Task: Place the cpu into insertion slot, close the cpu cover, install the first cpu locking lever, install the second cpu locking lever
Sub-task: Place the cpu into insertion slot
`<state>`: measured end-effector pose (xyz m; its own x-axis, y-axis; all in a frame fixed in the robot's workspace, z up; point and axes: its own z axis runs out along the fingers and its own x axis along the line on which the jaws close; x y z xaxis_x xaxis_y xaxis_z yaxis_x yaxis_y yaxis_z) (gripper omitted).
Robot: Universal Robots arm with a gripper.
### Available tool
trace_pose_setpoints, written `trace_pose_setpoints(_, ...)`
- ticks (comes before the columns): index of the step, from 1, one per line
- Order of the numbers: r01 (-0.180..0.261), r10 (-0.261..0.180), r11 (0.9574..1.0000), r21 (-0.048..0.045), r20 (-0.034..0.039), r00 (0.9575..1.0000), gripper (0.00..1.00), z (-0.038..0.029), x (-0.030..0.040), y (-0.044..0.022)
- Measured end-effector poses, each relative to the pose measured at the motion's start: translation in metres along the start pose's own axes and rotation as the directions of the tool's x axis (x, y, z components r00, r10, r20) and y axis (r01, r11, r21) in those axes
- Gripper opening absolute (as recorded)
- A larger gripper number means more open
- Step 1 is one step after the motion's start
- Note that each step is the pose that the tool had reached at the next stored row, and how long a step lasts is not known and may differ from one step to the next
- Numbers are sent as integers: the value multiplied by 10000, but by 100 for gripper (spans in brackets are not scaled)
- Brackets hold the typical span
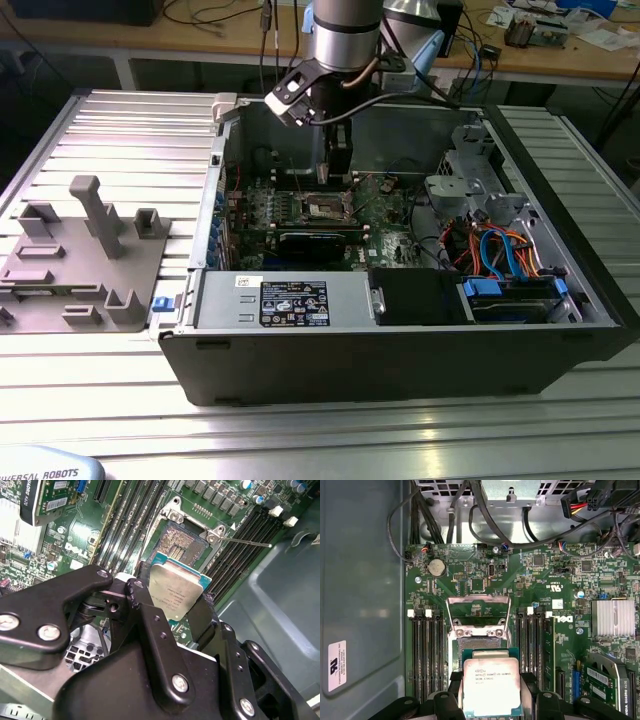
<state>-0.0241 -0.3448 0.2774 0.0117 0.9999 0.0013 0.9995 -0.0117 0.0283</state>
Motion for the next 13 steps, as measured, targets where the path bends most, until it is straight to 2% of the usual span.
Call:
trace_pose_setpoints(3,0,0,10000,1,5,10000,54,13,0,0)
trace_pose_setpoints(4,-1,1,10000,0,25,10000,54,19,0,-1)
trace_pose_setpoints(5,0,0,10000,-1,77,10000,54,22,0,-1)
trace_pose_setpoints(7,10,-10,10000,-3,366,9993,54,27,1,-1)
trace_pose_setpoints(8,15,-15,10000,-6,550,9985,54,31,1,-1)
trace_pose_setpoints(13,16,-15,10000,-6,568,9984,54,84,2,-3)
